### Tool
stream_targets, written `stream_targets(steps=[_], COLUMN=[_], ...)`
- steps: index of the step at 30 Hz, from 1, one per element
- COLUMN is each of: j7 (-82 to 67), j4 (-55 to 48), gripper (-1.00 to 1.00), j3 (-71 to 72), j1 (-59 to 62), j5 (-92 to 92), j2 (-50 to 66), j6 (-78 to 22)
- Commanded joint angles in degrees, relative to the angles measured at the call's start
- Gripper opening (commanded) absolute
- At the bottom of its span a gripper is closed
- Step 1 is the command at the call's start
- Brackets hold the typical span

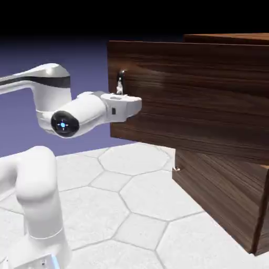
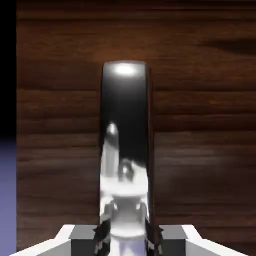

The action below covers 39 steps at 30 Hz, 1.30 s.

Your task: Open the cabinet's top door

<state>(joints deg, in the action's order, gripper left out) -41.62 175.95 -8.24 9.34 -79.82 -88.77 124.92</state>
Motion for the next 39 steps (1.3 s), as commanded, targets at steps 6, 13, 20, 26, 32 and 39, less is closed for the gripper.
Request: stream_targets(steps=[6, 13, 20, 26, 32, 39], j7=[1.0, 0.1, -1.4, -1.9, -1.2, 0.8], j4=[-1.4, -7.0, -18.4, -30.9, -43.4, -57.9], gripper=[-1.0, -1.0, -1.0, -1.0, -1.0, -1.0], j3=[-12.5, -27.0, -41.5, -51.7, -59.4, -66.1], j1=[3.4, 4.3, -2.0, -11.9, -22.8, -35.6], j5=[12.5, 25.8, 38.0, 45.2, 49.7, 53.1], j2=[0.0, 4.4, 11.7, 16.3, 18.4, 18.6], j6=[-9.2, -20.6, -33.4, -43.8, -52.9, -62.7])
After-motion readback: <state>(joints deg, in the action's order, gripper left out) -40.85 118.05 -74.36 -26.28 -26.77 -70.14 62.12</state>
